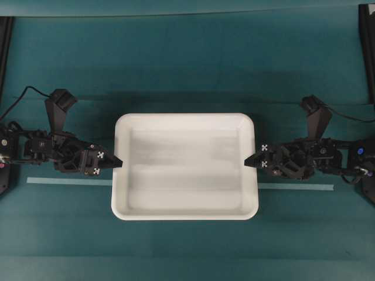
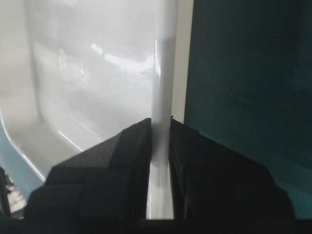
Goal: Lift the white case with both hands.
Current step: 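Close both grippers on the left and right rims of the tray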
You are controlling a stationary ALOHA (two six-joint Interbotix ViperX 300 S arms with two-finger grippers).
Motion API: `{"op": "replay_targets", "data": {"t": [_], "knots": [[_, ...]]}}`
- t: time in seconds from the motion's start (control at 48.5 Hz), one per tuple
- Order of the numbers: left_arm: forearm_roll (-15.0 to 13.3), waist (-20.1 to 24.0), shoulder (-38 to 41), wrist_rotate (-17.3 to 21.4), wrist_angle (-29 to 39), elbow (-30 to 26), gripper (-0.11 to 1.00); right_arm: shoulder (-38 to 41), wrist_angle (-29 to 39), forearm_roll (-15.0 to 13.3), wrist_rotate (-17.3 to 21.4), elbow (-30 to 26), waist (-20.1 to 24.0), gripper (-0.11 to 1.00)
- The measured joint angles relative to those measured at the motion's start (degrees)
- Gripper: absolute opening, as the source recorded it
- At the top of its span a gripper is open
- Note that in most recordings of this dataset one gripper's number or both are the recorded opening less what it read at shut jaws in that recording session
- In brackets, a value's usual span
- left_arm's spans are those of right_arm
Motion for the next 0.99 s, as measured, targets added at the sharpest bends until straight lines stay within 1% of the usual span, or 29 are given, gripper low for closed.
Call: {"op": "replay_targets", "data": {"t": [0.083,0.31,0.372,0.433,0.516,0.619,0.743,0.867,0.991], "knots": [[0.00,0.00,0.00,-0.09,0.09,-0.09,0.13,0.00,0.26,0.00,0.18,-0.09,-0.09,0.12],[0.00,0.26,-0.18,-0.79,1.67,-0.44,0.13,-0.62,0.79,0.00,2.29,-0.26,-0.09,0.12],[0.00,0.26,-0.62,-2.02,1.93,-0.53,0.13,-1.14,0.79,0.00,2.55,-0.35,-0.18,0.12],[0.00,0.62,-1.49,-4.13,2.02,-0.62,0.13,-2.20,0.97,0.00,2.64,-0.26,-0.18,0.12],[0.00,0.70,-2.81,-6.42,2.11,-0.62,0.09,-4.04,1.49,0.00,2.72,-0.26,-0.18,0.12],[-0.09,0.70,-4.75,-8.09,2.90,-0.62,0.09,-6.50,3.34,0.00,2.72,-0.26,-0.35,0.12],[0.00,0.70,-7.21,-8.26,6.86,-1.76,0.09,-8.96,6.86,0.00,2.46,-0.79,-0.88,0.12],[0.00,0.70,-9.84,-8.26,13.54,-4.04,0.09,-11.51,10.20,0.00,2.37,-1.14,-1.67,0.12],[0.00,0.70,-12.22,-8.26,17.75,-5.27,0.09,-13.89,12.30,0.00,2.37,-1.32,-2.11,0.12]]}}
